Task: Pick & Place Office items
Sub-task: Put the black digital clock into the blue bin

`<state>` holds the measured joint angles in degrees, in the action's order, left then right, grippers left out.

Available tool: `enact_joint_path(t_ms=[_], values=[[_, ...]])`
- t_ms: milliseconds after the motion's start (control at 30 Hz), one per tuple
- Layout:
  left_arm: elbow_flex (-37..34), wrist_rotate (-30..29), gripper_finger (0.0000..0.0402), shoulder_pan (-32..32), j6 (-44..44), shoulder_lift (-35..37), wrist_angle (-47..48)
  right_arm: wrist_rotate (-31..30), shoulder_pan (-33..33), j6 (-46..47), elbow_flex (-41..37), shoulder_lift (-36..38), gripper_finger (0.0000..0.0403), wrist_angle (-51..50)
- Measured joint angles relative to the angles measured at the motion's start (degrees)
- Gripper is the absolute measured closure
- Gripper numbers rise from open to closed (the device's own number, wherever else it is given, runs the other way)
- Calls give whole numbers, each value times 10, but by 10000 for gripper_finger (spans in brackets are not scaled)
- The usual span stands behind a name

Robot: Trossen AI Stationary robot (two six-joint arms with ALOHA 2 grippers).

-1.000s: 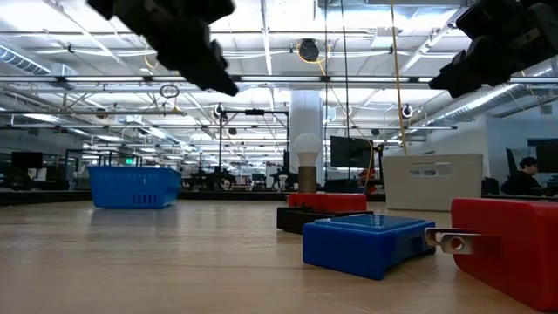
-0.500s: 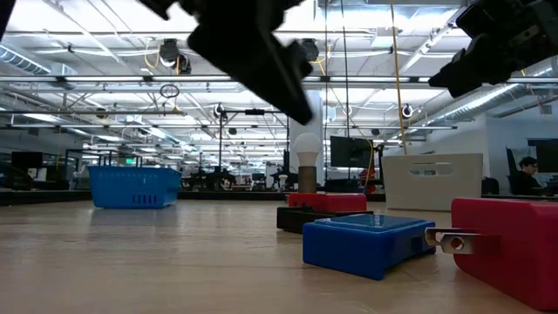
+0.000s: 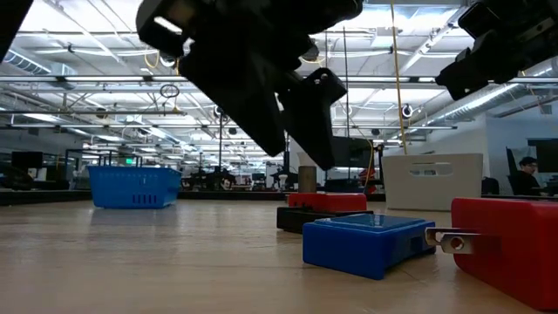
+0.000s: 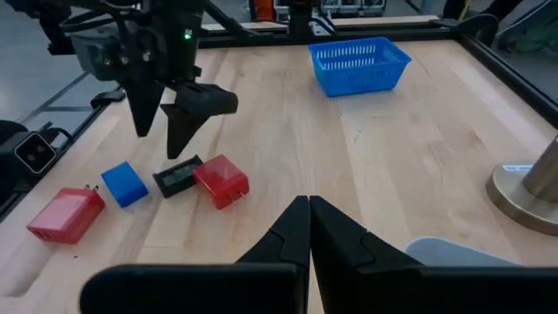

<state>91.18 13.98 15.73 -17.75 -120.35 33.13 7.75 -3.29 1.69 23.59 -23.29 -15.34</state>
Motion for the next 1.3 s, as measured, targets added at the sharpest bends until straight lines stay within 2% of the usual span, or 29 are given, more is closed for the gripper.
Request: enact_joint_path(t_ms=[300, 633, 1067, 1167, 1300], values=[[0, 54, 114, -25, -30, -24, -12, -1, 0, -5, 0, 0, 403, 2], [0, 49, 117, -54, -31, -56, -25, -2, 0, -9, 0, 0, 403, 0], [2, 37, 119, -55, -33, -66, -7, -2, 0, -11, 0, 0, 403, 1], [1, 37, 144, -56, -22, -66, -3, -2, 0, -12, 0, 0, 403, 2], [1, 35, 218, -58, -10, -67, 3, -2, 0, -13, 0, 0, 403, 1]])
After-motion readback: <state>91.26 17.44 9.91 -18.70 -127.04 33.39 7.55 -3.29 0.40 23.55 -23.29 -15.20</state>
